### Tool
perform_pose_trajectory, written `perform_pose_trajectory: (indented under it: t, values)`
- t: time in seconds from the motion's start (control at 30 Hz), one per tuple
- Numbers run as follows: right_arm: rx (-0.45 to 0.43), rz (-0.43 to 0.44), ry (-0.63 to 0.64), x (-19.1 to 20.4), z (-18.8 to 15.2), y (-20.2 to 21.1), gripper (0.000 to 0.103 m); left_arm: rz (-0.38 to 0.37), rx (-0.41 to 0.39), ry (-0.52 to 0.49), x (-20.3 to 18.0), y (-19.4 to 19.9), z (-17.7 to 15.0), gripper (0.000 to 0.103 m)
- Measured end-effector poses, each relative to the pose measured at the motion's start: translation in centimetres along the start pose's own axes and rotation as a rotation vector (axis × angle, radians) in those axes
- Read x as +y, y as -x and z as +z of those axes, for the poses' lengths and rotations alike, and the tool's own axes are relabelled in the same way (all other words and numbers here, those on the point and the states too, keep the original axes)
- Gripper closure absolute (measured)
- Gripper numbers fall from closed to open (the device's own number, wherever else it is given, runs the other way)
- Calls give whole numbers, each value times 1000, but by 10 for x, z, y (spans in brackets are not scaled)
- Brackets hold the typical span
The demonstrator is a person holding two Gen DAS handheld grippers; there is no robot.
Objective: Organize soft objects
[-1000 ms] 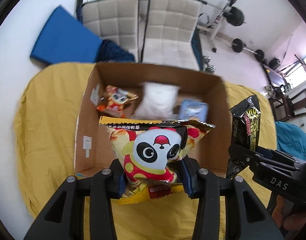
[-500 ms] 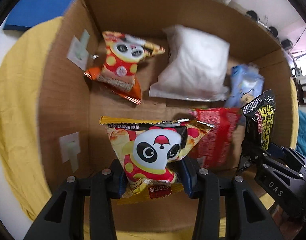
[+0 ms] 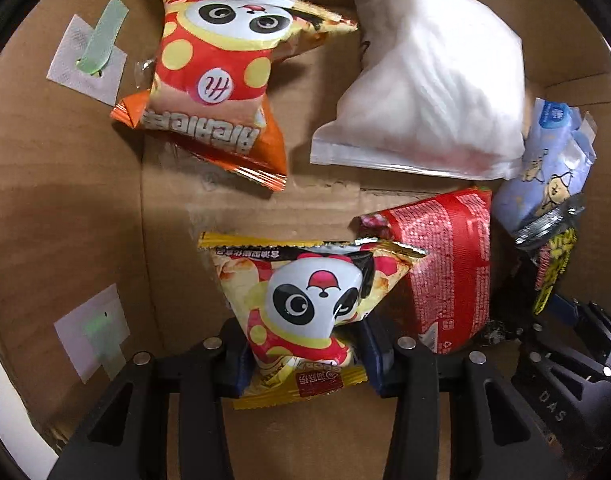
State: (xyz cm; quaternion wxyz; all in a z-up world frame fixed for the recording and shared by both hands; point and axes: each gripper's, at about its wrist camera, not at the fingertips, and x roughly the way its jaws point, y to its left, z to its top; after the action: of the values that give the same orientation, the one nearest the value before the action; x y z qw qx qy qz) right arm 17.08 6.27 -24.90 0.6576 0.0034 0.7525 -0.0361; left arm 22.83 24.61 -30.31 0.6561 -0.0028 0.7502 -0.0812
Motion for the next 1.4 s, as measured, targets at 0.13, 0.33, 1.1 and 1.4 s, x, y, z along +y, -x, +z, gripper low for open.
perform_pose_trajectory:
  t: [0.13, 0.33, 1.1, 1.4]
  values:
    - [20, 21, -9, -1, 2, 1, 48, -5, 13, 3, -4, 4, -2, 62]
    - [17, 44, 1, -3, 7, 7, 45, -7, 26, 34, 8, -8, 3, 62]
    - [-133, 54, 72, -1, 15, 88, 31, 21, -151, 66, 3, 64, -18, 43]
    - [-190, 64, 75, -6, -9, 104, 5, 88, -287, 68, 6, 104, -34, 3]
